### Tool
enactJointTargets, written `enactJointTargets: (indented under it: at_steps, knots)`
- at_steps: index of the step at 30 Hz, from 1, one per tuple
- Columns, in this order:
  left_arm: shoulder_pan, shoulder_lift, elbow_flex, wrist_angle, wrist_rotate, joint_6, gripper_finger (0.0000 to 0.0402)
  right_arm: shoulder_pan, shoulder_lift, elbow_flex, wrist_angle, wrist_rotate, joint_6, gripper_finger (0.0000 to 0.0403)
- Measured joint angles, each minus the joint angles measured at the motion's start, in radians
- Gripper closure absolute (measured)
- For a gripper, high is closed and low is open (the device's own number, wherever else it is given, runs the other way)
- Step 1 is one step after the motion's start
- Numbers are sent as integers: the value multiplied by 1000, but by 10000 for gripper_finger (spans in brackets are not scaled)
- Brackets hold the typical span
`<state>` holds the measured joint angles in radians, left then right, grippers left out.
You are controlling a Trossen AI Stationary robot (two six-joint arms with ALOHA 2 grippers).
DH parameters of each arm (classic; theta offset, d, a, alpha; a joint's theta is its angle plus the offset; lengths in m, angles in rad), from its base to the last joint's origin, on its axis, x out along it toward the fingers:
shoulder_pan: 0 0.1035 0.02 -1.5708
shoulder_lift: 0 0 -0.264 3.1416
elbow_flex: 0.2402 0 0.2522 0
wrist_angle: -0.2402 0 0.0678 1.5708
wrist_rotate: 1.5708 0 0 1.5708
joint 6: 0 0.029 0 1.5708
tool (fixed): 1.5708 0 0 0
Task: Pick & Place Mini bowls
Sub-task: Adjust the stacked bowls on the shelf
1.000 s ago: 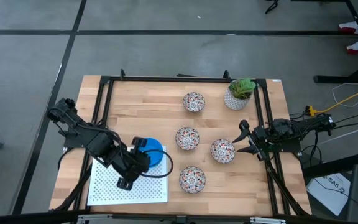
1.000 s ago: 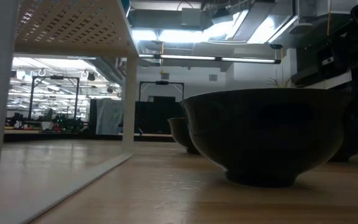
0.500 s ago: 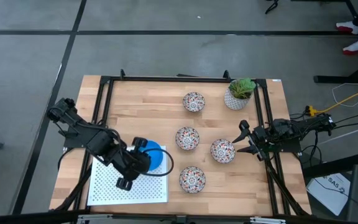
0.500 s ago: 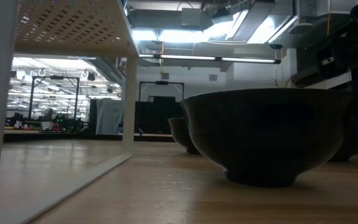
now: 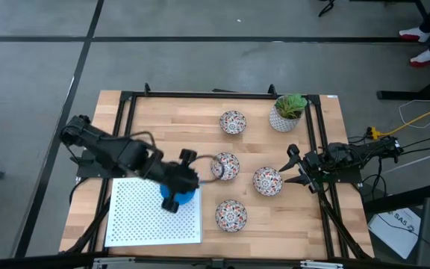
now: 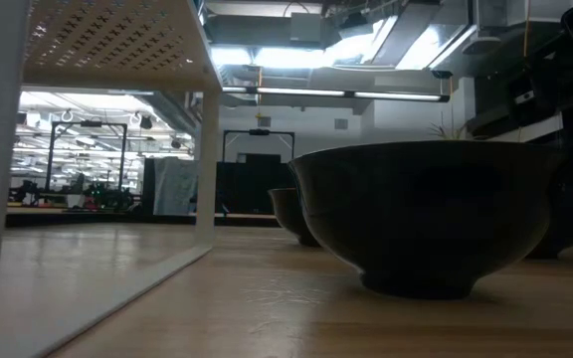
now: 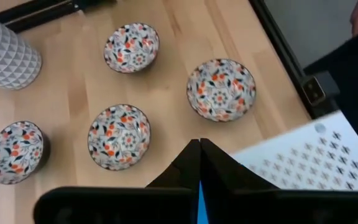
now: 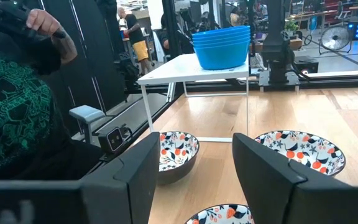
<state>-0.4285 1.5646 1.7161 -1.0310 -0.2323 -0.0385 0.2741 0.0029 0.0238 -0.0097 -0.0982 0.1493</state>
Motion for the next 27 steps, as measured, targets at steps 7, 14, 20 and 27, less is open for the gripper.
enactJointTargets:
  at_steps: [7,14,20,27]
  knots:
    - [147,15,0,19,123,34,400,0,0,0,0,0,0,202]
    - [251,105,0,-52,116,60,400,0,0,0,0,0,0,202]
    - [306,183,-1,-117,242,85,399,0,0,0,0,0,0,202]
    - [281,220,-1,-195,312,57,399,0,0,0,0,0,0,202]
